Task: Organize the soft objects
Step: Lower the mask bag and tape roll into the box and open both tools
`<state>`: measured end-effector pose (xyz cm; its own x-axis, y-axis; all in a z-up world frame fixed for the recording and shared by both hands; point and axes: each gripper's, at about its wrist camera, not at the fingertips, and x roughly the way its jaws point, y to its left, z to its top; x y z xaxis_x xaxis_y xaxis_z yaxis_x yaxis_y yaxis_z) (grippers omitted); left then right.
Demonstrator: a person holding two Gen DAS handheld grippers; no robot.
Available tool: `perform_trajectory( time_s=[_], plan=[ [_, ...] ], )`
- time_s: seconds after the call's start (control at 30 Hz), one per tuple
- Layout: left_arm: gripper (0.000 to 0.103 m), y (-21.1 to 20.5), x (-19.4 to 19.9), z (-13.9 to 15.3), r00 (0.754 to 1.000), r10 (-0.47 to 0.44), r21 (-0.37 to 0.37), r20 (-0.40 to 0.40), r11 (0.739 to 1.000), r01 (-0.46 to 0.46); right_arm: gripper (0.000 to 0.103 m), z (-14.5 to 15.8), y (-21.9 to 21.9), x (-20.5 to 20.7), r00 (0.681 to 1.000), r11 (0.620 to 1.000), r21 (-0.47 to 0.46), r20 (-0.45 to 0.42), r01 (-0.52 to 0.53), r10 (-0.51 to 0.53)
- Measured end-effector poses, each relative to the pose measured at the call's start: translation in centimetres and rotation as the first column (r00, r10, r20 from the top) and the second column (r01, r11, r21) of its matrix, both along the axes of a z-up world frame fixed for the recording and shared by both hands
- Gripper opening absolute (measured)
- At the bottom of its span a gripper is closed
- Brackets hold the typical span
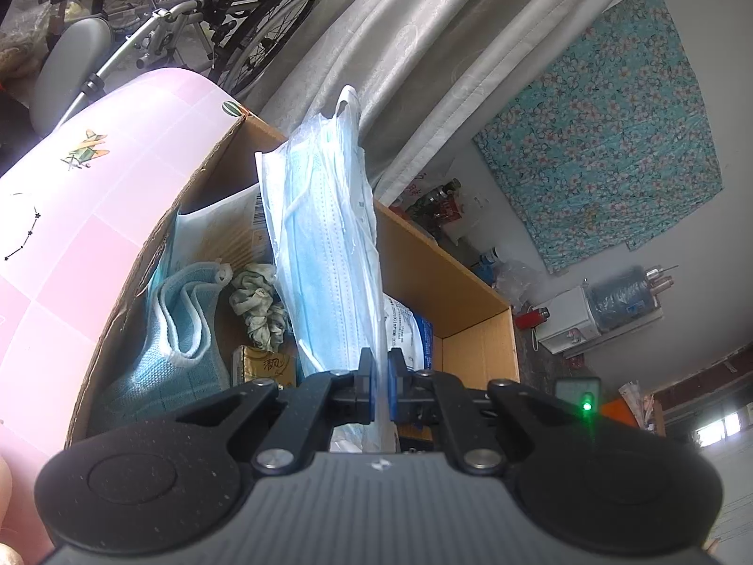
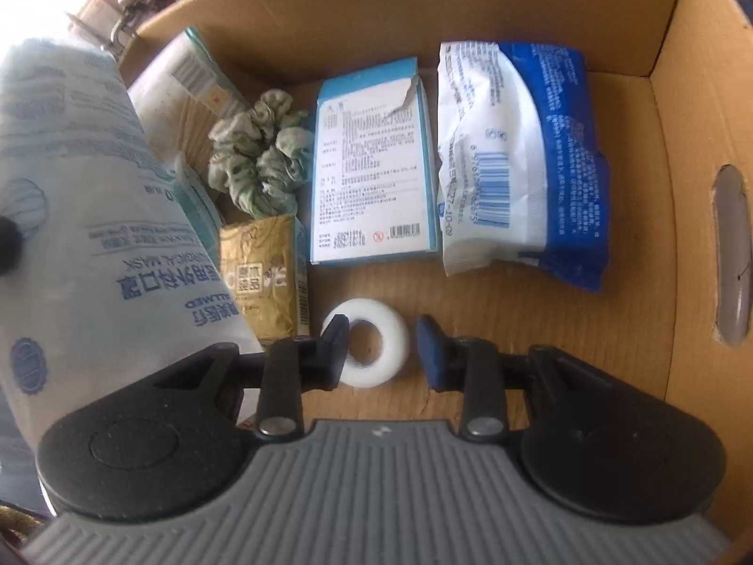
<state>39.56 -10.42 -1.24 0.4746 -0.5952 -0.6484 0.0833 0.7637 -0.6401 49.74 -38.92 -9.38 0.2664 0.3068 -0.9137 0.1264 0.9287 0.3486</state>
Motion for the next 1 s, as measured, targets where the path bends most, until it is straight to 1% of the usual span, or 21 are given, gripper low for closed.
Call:
perform_trajectory(
  time_s=[0.07,0.1,0.13,0.17,0.23,0.3,0.4,0.43,0.47,0.57,0.6,0.63,0.7,0.77,0.87,0.93,1.0],
  plan=[
    [0.005,-0.4,-0.1,0.4,1.000,-0.015,-0.003,0.004,1.000,0.015,0.036,2.4,-1.2,-1.6,0.997,0.999,0.009,0.075,0.033,-0.033],
    [0.005,-0.8,-0.1,0.7,1.000,-0.023,0.003,0.009,1.000,0.023,0.038,3.9,-1.8,-2.8,0.991,0.999,0.012,0.126,0.046,-0.047],
    [0.005,-1.3,-0.1,1.1,0.999,-0.035,0.014,0.016,0.999,0.035,0.045,5.4,-2.4,-4.1,0.982,0.998,0.010,0.175,0.063,-0.064],
    [0.005,-1.9,-0.1,1.4,0.999,-0.049,0.021,0.022,0.999,0.048,0.048,6.8,-3.1,-5.7,0.972,0.997,0.012,0.221,0.080,-0.080],
    [0.005,-3.4,0.2,1.9,0.996,-0.087,0.023,0.026,0.996,0.086,0.048,9.6,-4.9,-9.2,0.943,0.994,0.028,0.313,0.109,-0.113],
    [0.005,-5.4,0.7,2.1,0.989,-0.144,0.018,0.022,0.989,0.144,0.049,11.6,-6.9,-12.8,0.911,0.989,0.043,0.384,0.142,-0.148],
    [0.006,-9.2,1.6,2.1,0.973,-0.229,0.013,0.001,0.973,0.229,0.050,12.9,-9.1,-17.6,0.874,0.981,0.074,0.446,0.180,-0.194],
    [0.006,-10.6,1.9,1.9,0.968,-0.250,0.015,-0.013,0.968,0.251,0.050,12.9,-9.6,-18.8,0.867,0.978,0.084,0.453,0.190,-0.208],
    [0.006,-12.1,2.2,1.7,0.957,-0.289,0.018,-0.019,0.957,0.289,0.050,12.9,-10.4,-20.2,0.862,0.975,0.101,0.454,0.200,-0.224],
    [0.006,-16.7,3.0,0.7,0.915,-0.401,0.061,-0.041,0.913,0.403,0.050,11.9,-12.2,-23.0,0.858,0.964,0.145,0.440,0.222,-0.263],
    [0.006,-17.8,3.2,0.2,0.904,-0.424,0.070,-0.049,0.901,0.427,0.050,11.3,-12.7,-23.8,0.857,0.961,0.155,0.436,0.229,-0.274],
    [0.006,-18.8,3.3,-0.3,0.899,-0.435,0.085,-0.052,0.895,0.438,0.050,11.0,-13.0,-24.3,0.857,0.959,0.159,0.433,0.232,-0.279],
    [0.006,-20.9,3.6,-1.2,0.882,-0.468,0.141,-0.052,0.871,0.470,0.050,10.2,-13.6,-25.2,0.858,0.958,0.162,0.429,0.236,-0.284],
    [0.006,-22.4,3.8,-2.4,0.871,-0.487,0.156,-0.072,0.857,0.492,0.050,9.4,-14.1,-25.9,0.857,0.956,0.167,0.425,0.240,-0.290],
    [0.006,-24.1,3.8,-3.5,0.863,-0.497,0.235,-0.094,0.831,0.504,0.050,8.1,-14.4,-26.3,0.858,0.953,0.181,0.417,0.244,-0.299],
    [0.006,-25.0,3.8,-4.2,0.859,-0.500,0.234,-0.113,0.827,0.512,0.050,7.3,-14.6,-26.1,0.860,0.950,0.192,0.407,0.248,-0.307],
    [0.006,-25.4,3.8,-4.8,0.861,-0.494,0.225,-0.120,0.831,0.509,0.050,6.6,-14.7,-26.0,0.862,0.947,0.204,0.398,0.250,-0.314]
  ],
)
